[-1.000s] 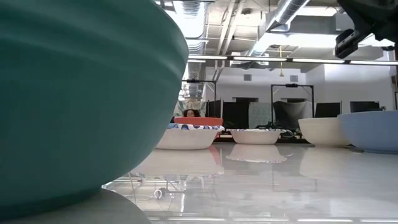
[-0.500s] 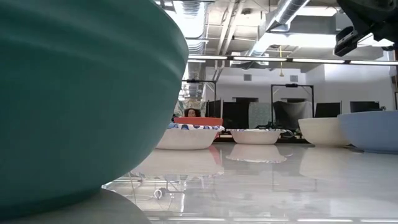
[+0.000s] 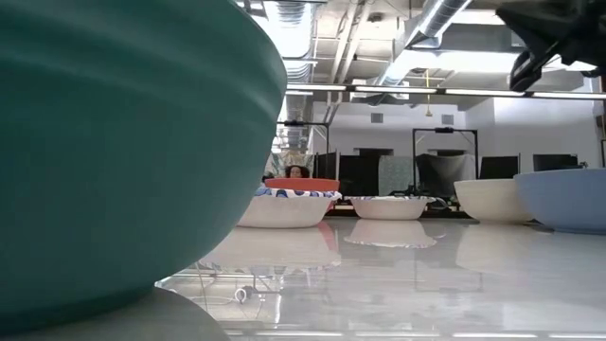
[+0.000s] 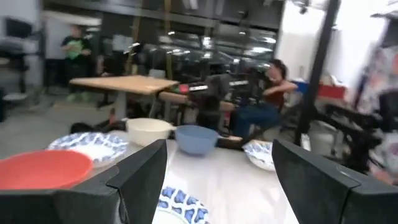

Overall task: Nest bowls inside each other
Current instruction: Stack the top blue white patterned bowl on top of the middle blue white patterned bowl

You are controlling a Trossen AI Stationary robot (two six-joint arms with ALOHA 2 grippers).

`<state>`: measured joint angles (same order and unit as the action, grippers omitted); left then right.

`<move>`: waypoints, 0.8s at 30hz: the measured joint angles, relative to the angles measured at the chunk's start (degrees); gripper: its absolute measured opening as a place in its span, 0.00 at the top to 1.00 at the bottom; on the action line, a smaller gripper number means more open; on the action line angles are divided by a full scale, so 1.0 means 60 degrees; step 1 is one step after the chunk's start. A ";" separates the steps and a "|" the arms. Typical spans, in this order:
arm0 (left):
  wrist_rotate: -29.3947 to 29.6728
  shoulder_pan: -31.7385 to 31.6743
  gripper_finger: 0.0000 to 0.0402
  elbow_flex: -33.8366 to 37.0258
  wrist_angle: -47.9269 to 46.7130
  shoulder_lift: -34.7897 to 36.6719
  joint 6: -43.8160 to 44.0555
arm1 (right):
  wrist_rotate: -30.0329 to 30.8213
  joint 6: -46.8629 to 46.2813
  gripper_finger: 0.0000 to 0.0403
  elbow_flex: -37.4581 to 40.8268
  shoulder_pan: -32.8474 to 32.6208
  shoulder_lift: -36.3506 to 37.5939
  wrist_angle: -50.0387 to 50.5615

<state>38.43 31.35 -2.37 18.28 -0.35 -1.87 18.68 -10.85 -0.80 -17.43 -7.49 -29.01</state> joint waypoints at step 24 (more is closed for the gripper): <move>0.1978 -0.0004 0.31 -0.5454 -0.6075 -0.3020 0.3055 | 0.4416 0.1577 0.94 -0.4833 0.0001 -0.2859 0.4095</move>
<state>50.30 31.33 -35.10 -18.18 -18.47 16.47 45.17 -1.39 -29.80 -17.42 -24.64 -4.44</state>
